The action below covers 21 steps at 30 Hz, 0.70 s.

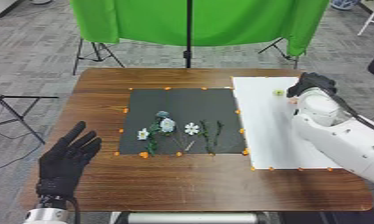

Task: Arrange flowers

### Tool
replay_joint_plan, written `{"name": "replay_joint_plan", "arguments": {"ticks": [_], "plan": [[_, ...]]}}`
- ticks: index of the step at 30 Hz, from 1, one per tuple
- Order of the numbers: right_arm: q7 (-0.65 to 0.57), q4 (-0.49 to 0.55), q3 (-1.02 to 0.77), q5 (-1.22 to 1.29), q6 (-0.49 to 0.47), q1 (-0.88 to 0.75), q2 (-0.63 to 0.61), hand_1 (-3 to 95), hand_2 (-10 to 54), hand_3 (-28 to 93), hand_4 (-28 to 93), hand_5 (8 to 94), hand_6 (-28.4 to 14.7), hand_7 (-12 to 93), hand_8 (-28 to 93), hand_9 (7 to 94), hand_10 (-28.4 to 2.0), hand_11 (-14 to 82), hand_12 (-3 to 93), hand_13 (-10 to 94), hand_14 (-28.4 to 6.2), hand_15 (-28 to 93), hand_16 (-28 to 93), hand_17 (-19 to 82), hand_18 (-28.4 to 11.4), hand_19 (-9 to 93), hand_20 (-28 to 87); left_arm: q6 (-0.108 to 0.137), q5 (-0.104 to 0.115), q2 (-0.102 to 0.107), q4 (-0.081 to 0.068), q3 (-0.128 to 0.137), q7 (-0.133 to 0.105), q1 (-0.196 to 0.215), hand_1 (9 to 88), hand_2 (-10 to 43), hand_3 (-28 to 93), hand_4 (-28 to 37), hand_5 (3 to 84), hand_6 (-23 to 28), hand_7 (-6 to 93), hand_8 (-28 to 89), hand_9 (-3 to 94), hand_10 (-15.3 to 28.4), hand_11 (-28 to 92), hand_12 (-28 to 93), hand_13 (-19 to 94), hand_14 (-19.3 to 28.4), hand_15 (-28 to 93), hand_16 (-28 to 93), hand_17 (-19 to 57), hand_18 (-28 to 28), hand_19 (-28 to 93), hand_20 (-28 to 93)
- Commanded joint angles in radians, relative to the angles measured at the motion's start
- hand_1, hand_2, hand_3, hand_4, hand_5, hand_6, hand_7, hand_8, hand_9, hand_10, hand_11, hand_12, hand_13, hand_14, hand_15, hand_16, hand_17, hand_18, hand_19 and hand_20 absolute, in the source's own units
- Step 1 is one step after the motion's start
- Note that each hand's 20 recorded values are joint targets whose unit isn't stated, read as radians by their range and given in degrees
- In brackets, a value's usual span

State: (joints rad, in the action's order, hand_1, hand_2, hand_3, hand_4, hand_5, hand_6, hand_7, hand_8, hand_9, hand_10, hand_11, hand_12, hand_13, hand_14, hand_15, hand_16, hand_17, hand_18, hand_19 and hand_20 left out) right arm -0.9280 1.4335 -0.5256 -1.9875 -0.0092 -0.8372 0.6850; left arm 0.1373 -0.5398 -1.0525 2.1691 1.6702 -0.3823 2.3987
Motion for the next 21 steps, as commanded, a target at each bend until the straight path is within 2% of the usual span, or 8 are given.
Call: {"name": "replay_joint_plan", "arguments": {"ticks": [1,4,9,11,14,17,20,21], "plan": [[-0.025,-0.029,0.0,-0.001,-0.043,-0.053,0.024,32.0,-9.5,79,-28,51.4,2.0,14,-13,52.4,-15.5,14.9,13.5,53,-13.5,68,10,23,-24.1,82,44,-0.02,-0.014,-0.026,-0.012,0.008,0.039,-0.005,22.1,4.3,82,-26.7,37.9,8.5,11.1,-9,35.1,20.4,23,12,22,27.7,50,-7,-11.0,27.5,51,19],[-0.034,-0.046,0.006,-0.011,-0.061,-0.047,0.035,34.1,-9.5,79,-28,52.1,3.2,14,-13,53.8,-13.6,14.2,13.3,55,-12.8,67,10,23,-24.7,81,44,-0.02,-0.015,-0.029,-0.016,0.007,0.043,-0.013,22.1,4.3,82,-26.8,37.8,8.5,11.1,-9,35.1,20.4,23,12,22,27.6,50,-7,-11.0,27.5,51,19],[-0.016,-0.069,0.039,-0.071,-0.044,-0.039,0.045,40.1,-9.5,76,-28,60.8,5.5,15,-14,64.4,-10.2,15.0,13.5,63,-9.5,63,13,25,-23.8,80,43,-0.021,-0.017,-0.035,-0.017,0.006,0.044,-0.017,22.1,4.4,82,-26.8,37.8,8.5,11.0,-9,35.1,20.4,23,12,22,27.6,50,-7,-11.0,27.6,51,19],[-0.001,-0.076,0.058,-0.115,-0.024,-0.039,0.047,45.6,-9.5,70,-28,69.9,5.9,15,-8,71.5,-7.8,15.9,14.0,67,-7.5,62,15,27,-22.7,81,43,-0.022,-0.019,-0.036,-0.016,0.006,0.042,-0.016,22.1,4.4,82,-26.8,37.9,8.6,11.0,-9,35.2,20.4,23,12,22,27.6,50,-7,-11.0,27.6,51,19],[0.006,-0.075,0.085,-0.137,0.023,-0.043,0.042,53.4,-9.5,61,-28,81.6,6.4,13,-3,82.4,-5.4,10.4,22.0,72,-4.9,63,18,29,-21.4,82,44,-0.02,-0.016,-0.037,-0.018,0.004,0.043,-0.02,22.1,4.3,82,-26.9,38.0,8.6,11.0,-9,35.1,20.5,23,12,22,27.6,50,-7,-11.0,27.6,51,19],[0.016,-0.07,0.106,-0.168,0.077,-0.045,0.031,57.7,-9.5,57,-28,86.1,6.6,13,-1,89.8,-4.5,7.0,27.4,75,-3.4,64,19,31,-20.7,83,44,-0.022,-0.016,-0.043,-0.018,0.006,0.045,-0.017,22.0,4.2,82,-27.0,38.0,8.6,11.1,-9,35.1,20.4,23,12,22,27.6,50,-7,-11.0,27.6,51,19],[0.029,-0.036,0.118,-0.196,0.149,-0.042,-0.002,57.9,-9.5,57,-28,87.1,6.3,14,0,91.1,-4.6,7.3,28.7,76,-3.0,66,20,32,-20.3,84,44,-0.025,-0.016,-0.045,-0.019,0.009,0.048,-0.018,22.1,4.3,82,-27.1,38.0,8.7,11.0,-9,35.1,20.4,23,12,22,27.6,50,-7,-11.0,27.6,51,19],[0.038,-0.026,0.113,-0.206,0.172,-0.042,-0.006,57.8,-9.5,58,-28,87.3,6.2,14,0,91.6,-4.6,8.3,28.5,76,-2.9,66,20,32,-20.2,84,44,-0.018,-0.013,-0.041,-0.016,0.009,0.04,-0.012,22.1,4.3,82,-27.1,38.0,8.6,11.0,-9,35.1,20.5,23,12,22,27.6,50,-7,-10.8,27.8,52,19]]}}
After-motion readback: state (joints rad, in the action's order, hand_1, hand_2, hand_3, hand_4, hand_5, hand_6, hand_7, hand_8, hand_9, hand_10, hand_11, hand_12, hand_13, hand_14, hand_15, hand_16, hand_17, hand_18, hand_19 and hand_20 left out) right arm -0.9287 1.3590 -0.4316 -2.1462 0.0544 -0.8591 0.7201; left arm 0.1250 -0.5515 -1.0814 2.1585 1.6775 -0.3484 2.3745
